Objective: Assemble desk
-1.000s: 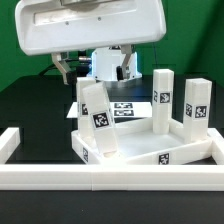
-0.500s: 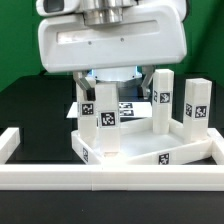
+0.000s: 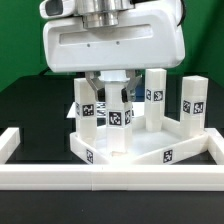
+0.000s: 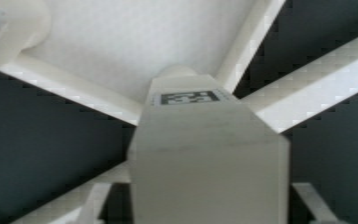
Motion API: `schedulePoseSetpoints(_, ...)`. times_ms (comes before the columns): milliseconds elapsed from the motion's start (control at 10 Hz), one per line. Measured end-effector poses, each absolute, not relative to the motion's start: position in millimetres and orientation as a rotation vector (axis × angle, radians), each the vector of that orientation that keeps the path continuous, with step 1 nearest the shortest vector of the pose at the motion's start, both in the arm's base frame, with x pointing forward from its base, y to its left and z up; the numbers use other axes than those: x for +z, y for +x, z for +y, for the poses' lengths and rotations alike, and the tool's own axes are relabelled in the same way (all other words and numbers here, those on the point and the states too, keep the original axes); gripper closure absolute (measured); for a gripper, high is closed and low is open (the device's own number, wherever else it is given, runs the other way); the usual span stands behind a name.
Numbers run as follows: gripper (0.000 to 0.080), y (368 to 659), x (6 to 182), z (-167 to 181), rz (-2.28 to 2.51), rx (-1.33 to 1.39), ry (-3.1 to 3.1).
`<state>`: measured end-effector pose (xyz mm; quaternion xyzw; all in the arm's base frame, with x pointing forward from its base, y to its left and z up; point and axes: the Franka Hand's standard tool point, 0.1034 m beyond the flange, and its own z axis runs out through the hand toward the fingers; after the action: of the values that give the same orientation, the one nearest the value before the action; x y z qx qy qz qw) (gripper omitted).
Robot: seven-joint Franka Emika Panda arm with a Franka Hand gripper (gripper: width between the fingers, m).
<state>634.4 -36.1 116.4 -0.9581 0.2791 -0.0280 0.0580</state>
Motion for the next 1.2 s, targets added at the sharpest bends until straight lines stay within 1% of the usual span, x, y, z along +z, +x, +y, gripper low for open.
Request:
schedulePoseSetpoints(200,0.0506,635,115.1,-41,1.171,-0.064,-2.786)
schedulePoseSetpoints(400,0.0506,637,113.9,-55,1.529,-0.051,-2.61)
schedulePoseSetpoints(600,0.0506,635,113.7,-67,1.906,-0.02,-2.329)
schedulePoseSetpoints(700,0.0506,635,116.7,-72,1.988,0.013,-2.253)
schedulePoseSetpoints(800,0.0506,632,113.4,-77,2.056,0.007,-2.161)
schedulePoseSetpoints(900,0.0506,630,112.7,-75,2.168,-0.008,-2.027)
schedulePoseSetpoints(1000,0.0505,629,112.5,-65,2.287,-0.013,-1.885)
schedulePoseSetpoints(1100,0.0505,632,112.9,-53,2.362,-0.013,-1.78)
schedulePoseSetpoints(1200,0.0505,632,113.1,-51,2.38,-0.014,-1.756)
